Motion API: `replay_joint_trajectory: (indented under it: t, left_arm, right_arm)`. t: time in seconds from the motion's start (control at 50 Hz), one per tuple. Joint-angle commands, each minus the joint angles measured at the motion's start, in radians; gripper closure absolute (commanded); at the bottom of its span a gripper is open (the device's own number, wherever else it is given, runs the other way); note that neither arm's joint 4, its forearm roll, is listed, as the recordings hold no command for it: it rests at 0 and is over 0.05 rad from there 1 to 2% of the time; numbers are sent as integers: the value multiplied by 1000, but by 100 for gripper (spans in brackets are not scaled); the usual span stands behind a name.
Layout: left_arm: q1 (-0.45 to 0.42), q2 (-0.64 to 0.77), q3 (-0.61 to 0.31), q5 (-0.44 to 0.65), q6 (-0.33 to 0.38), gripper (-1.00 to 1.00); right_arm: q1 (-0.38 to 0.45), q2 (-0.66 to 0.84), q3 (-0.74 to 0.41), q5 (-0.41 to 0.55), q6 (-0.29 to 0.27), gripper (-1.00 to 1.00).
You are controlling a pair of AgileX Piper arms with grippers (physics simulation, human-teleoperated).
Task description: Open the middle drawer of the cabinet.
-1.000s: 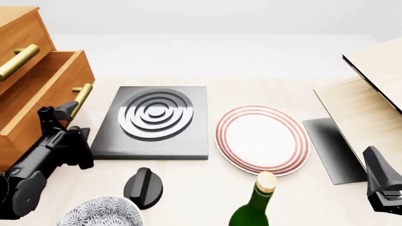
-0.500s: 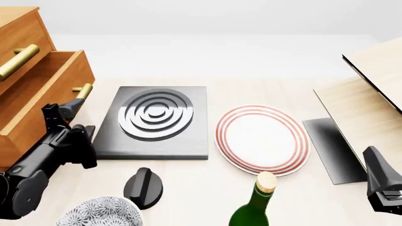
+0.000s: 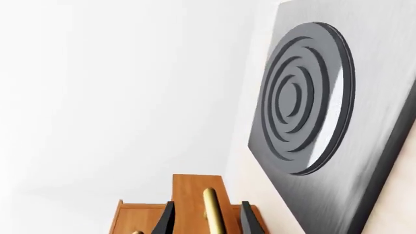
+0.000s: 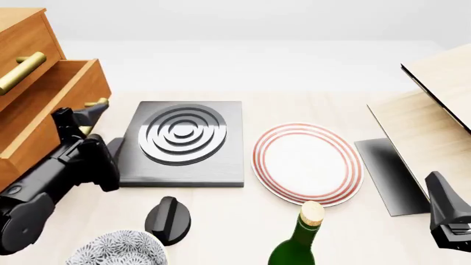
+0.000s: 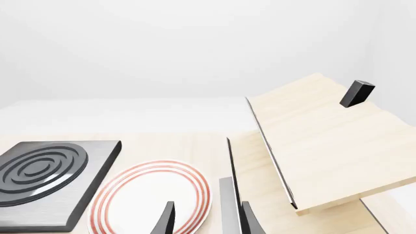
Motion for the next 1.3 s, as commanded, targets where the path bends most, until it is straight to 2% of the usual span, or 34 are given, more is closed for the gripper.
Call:
replay_joint_trajectory:
  t: [0.02,0.1,0.2,0.36,0.42,0.44,0.5,0.72,0.92,1.3]
  left_arm:
    - [-54,-126,-20,144,-79,-100]
    - [-60,-194,-45,234,-119,-100]
    - [-86,-257,-62,306,-151,-100]
    - [-81,-347,-75,400,-192,-100]
    - [-88,-385,-86,451,-221,-100]
    - [-94,-406,-106,498,-253,-100]
    - [-96,-447,-107,531,-258,-100]
    - [-119,-595,-180,726,-358,-100]
    - [-116,-661,-272,878,-475,-100]
    - [-74,-740,-388,1102,-647,-100]
  right_arm:
    - [2,-7,1,2,-4,-100]
    - [2,-7,1,2,-4,-100]
    - [2,-7,1,2,-4,-100]
    - [1,-7,1,2,-4,-100]
    - [2,-7,1,2,-4,-100]
    - [1,-7,1,2,-4,-100]
    - [1,-7,1,2,-4,-100]
    - [1,-7,1,2,-4,-100]
    - [2,-7,1,2,-4,-100]
    - [2,-7,1,2,-5,-100]
